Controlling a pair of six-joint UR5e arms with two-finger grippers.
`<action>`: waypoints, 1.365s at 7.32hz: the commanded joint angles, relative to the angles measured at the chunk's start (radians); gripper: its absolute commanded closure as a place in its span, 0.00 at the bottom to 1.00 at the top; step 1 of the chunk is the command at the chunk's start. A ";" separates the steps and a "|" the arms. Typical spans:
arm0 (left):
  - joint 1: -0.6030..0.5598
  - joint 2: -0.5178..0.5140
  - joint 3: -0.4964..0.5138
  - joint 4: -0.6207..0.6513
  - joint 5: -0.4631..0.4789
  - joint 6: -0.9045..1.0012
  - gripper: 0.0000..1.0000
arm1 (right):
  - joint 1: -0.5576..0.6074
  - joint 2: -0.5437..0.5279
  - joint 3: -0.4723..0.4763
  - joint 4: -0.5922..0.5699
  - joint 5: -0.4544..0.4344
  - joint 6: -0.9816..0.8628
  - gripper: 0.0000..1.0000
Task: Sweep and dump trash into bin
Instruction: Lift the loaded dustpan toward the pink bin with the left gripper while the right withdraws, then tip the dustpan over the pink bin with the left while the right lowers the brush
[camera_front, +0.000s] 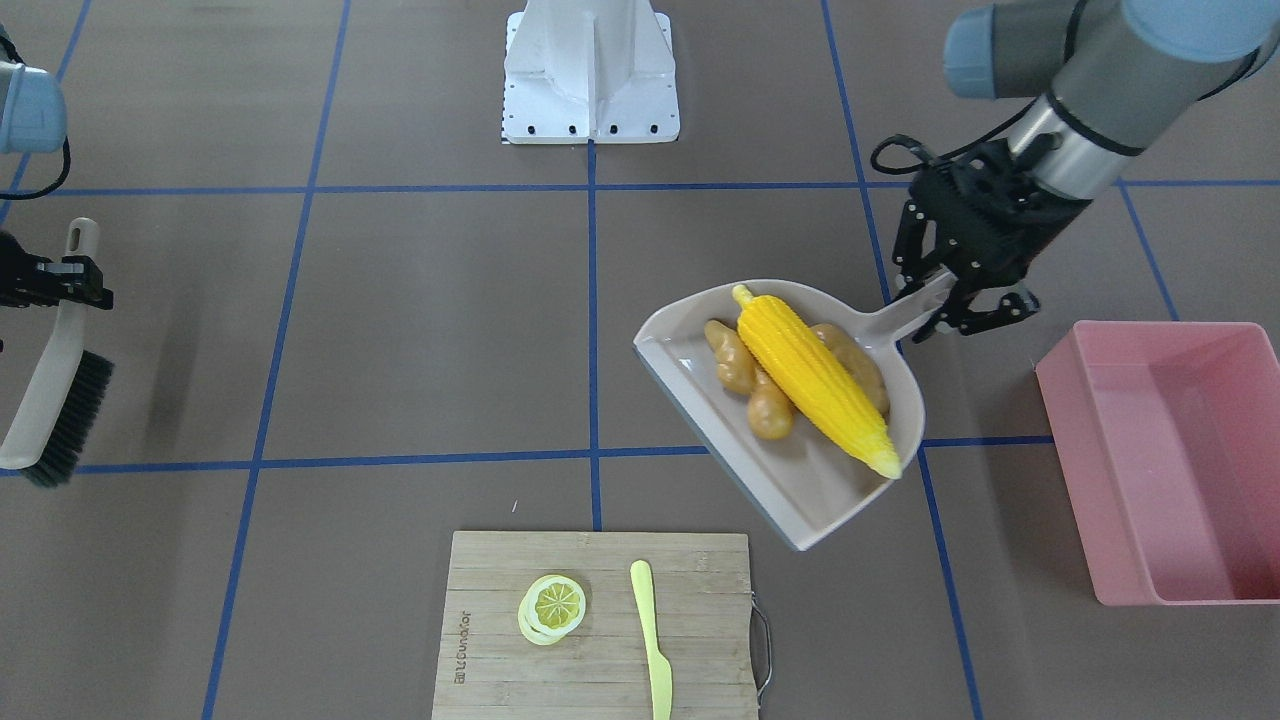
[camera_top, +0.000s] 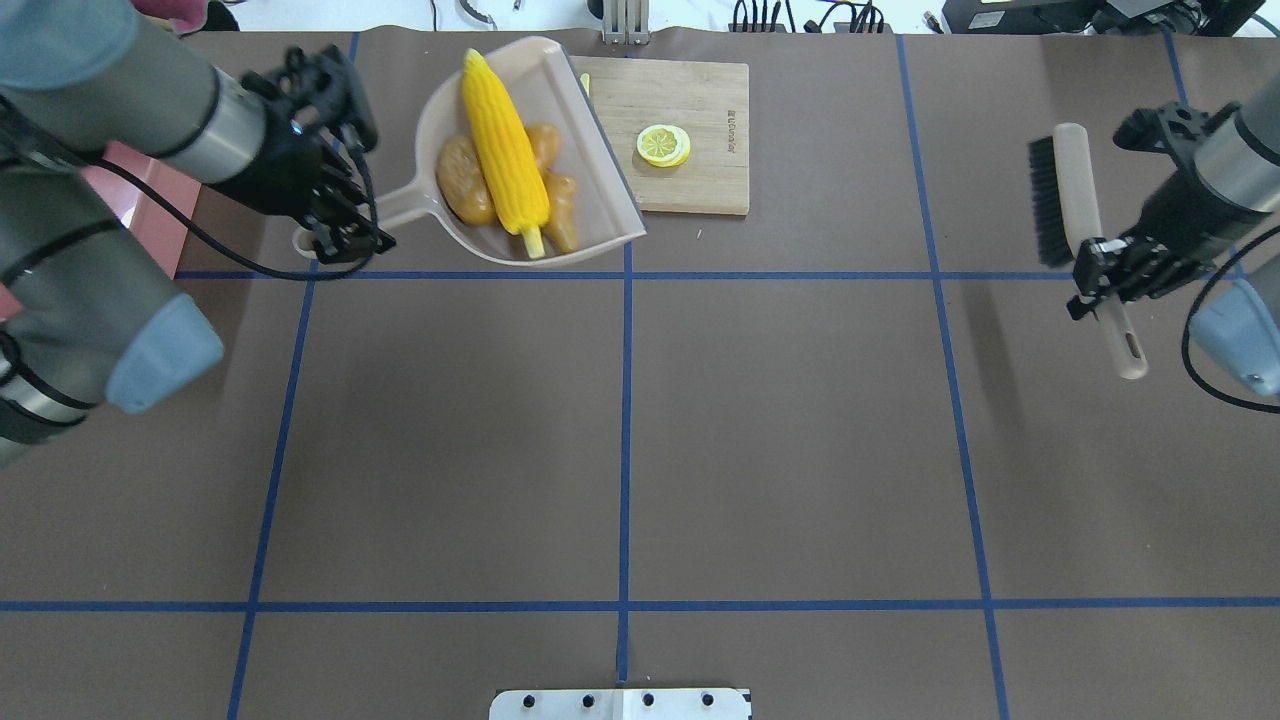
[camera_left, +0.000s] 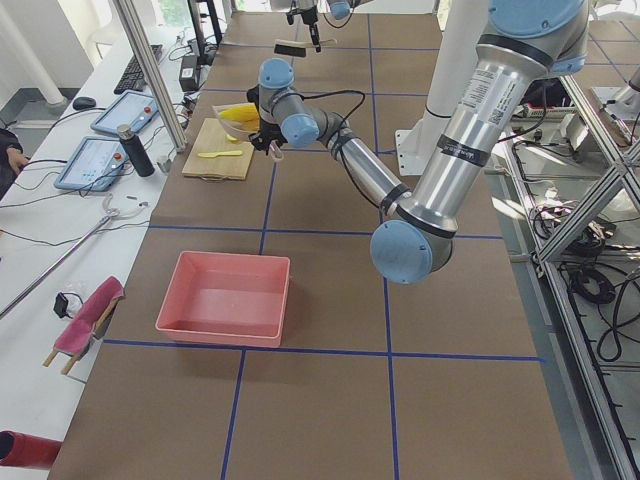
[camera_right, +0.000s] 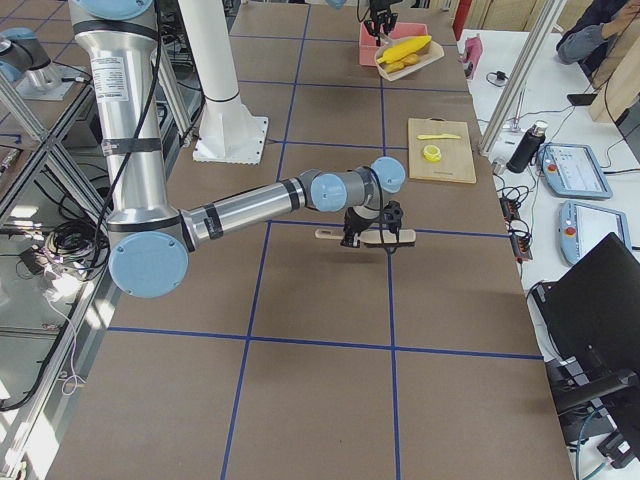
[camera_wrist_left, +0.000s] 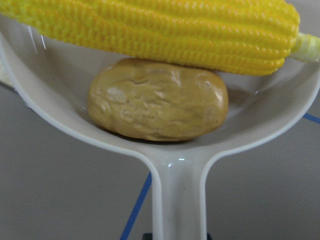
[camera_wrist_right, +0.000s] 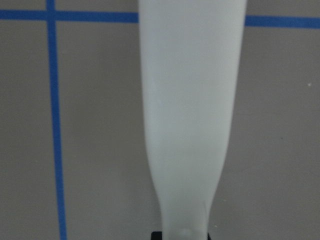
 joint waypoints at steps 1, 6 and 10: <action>-0.156 0.043 -0.075 0.152 -0.013 0.027 1.00 | -0.031 -0.078 -0.012 -0.019 -0.015 -0.023 1.00; -0.439 0.279 -0.087 0.227 -0.250 0.157 1.00 | -0.212 -0.289 0.175 0.009 0.010 0.093 1.00; -0.582 0.437 -0.078 0.337 -0.303 0.508 1.00 | -0.229 -0.324 0.170 0.063 -0.098 0.124 1.00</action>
